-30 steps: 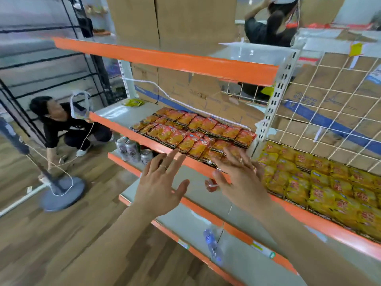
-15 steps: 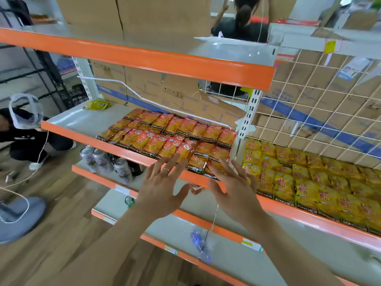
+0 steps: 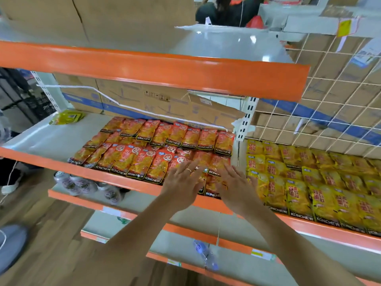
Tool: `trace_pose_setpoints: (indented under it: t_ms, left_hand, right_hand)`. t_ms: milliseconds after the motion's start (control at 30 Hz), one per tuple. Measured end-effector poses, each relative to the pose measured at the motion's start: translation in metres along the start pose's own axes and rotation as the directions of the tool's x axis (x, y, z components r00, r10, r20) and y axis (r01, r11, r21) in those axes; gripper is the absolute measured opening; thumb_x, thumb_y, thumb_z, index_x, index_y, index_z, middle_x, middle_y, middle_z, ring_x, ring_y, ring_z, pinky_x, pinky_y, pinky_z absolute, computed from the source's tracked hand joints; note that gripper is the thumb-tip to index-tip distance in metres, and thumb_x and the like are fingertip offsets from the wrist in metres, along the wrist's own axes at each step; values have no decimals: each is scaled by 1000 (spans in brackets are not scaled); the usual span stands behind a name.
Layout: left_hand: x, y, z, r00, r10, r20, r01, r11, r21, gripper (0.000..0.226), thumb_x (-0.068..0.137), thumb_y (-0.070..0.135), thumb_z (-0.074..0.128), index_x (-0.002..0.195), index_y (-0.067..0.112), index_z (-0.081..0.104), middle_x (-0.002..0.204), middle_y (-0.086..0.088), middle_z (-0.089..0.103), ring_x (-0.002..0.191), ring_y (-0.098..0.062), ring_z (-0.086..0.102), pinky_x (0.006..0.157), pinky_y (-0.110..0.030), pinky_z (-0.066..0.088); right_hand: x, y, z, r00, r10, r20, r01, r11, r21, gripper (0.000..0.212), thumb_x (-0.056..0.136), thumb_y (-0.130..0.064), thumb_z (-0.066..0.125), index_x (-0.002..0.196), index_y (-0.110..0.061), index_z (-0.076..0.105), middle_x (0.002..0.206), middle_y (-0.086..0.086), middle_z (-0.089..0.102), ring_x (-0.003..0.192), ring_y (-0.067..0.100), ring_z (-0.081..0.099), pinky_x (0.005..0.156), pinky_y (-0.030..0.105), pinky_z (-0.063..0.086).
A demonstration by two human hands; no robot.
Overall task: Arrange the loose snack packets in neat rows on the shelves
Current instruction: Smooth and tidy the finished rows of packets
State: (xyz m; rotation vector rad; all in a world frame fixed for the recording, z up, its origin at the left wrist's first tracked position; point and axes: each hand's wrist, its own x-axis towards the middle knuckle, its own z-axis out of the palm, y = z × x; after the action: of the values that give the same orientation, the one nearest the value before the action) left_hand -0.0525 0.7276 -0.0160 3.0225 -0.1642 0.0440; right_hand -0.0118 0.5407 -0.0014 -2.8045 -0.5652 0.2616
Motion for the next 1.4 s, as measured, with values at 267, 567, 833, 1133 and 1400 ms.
trace_pose_setpoints:
  t_ms: [267, 567, 833, 1133, 1400]
  left_hand:
    - [18, -18, 22, 995, 87, -41, -89, 994, -69, 54, 103, 49, 43, 154, 32, 35, 158, 14, 35, 148, -12, 24, 116, -34, 21]
    - [10, -12, 41, 959, 43, -281, -80, 989, -124, 26, 70, 33, 90, 92, 30, 76, 90, 12, 72, 84, -17, 68, 76, -36, 52]
    - [2, -23, 54, 885, 86, -458, -204, 955, -216, 35, 93, 50, 52, 80, 25, 71, 78, 11, 65, 74, -13, 63, 81, -31, 40]
    - [17, -11, 19, 936, -341, -83, 317, 923, -219, 55, 96, 61, 46, 137, 25, 43, 141, 2, 48, 133, -19, 40, 109, -39, 26]
    - [11, -17, 21, 959, -277, -58, 251, 928, -276, 38, 94, 51, 57, 126, 31, 51, 135, 8, 49, 126, -14, 45, 107, -38, 32]
  right_hand:
    - [-4, 5, 27, 998, -1, -61, -4, 997, -74, 51, 105, -45, 18, 153, -34, 30, 163, -18, 18, 152, 5, 3, 118, 55, 4]
    - [-10, 11, 49, 961, -9, -276, 10, 1000, 3, 59, 97, -50, 20, 131, -29, 64, 140, -13, 57, 142, 10, 40, 110, 47, 25]
    - [-12, 18, 51, 915, -68, -398, 84, 996, 22, 44, 97, -41, 36, 93, -30, 79, 110, -15, 73, 116, 9, 62, 97, 35, 39]
    - [34, 6, 17, 897, 353, -266, -255, 905, 341, 32, 90, -54, 61, 100, -24, 64, 96, -7, 61, 95, 15, 54, 77, 34, 48]
    - [29, -4, 20, 969, 195, -152, -147, 949, 277, 32, 85, -46, 71, 109, -26, 61, 107, -5, 54, 101, 16, 55, 86, 36, 50]
